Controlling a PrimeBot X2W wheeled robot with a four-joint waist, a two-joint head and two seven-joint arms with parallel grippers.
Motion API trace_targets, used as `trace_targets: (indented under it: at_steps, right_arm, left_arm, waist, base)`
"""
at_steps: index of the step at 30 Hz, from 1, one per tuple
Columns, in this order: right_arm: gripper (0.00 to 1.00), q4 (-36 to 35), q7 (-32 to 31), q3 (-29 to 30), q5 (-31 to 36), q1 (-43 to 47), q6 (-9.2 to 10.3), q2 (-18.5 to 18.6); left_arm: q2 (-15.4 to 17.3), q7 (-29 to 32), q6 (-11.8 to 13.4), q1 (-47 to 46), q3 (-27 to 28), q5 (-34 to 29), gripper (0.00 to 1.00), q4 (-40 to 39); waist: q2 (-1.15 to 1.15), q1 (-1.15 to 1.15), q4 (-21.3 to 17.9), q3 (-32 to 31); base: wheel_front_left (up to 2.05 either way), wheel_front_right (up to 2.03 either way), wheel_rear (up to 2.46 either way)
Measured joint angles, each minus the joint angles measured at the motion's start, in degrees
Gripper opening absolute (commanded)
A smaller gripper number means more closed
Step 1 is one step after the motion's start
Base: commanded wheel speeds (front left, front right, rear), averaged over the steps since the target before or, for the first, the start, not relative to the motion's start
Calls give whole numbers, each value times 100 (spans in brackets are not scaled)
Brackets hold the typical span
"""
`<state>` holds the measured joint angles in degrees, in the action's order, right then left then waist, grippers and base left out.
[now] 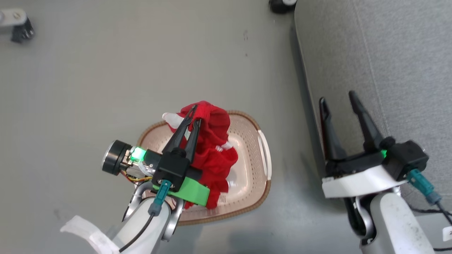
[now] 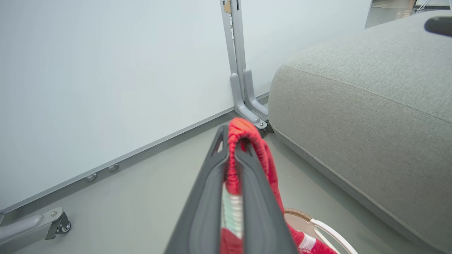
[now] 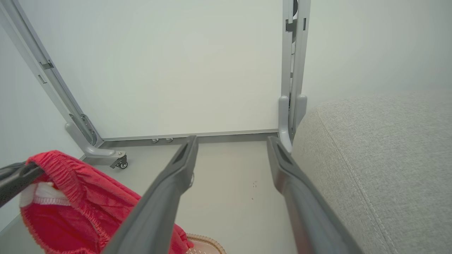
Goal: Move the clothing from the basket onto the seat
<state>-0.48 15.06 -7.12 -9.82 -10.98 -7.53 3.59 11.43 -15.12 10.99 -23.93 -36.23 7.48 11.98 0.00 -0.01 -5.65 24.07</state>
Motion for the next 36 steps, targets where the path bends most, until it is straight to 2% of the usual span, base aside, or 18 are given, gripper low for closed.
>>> trace_targets:
  at_steps: [9, 17, 26, 33, 36]
  right_arm:
    - [100, 234, 0, -292, -116, 460, 0, -21]
    - [100, 294, 0, -756, -163, 764, 0, -15]
    - [100, 413, 0, -1833, -534, 741, 1, 73]
    - [100, 680, 0, -2417, -831, 444, 1, 30]
    - [100, 797, 0, -2452, -865, 346, 1, 12]
  left_arm:
    - [-185, 0, -371, 465, 649, -212, 0, -610]
    - [-352, -1, -651, 664, 902, -367, 0, -981]
    - [-516, 0, -1104, 702, 837, -414, 0, -1132]
    - [-665, 0, -1404, 692, 539, -453, 0, -1094]
    - [-706, 0, -1469, 690, 388, -452, 0, -1082]
  waist:
    - [0, 0, 46, -1017]
    - [0, 0, 62, -1710]
    - [0, 0, 149, -2104]
    - [0, 0, 255, -2207]
    - [0, 0, 295, -2241]
  base:
    - [0, 0, 0]
    - [0, 0, 0]
    - [0, 0, 0]
    - [0, 0, 0]
    - [0, 0, 0]
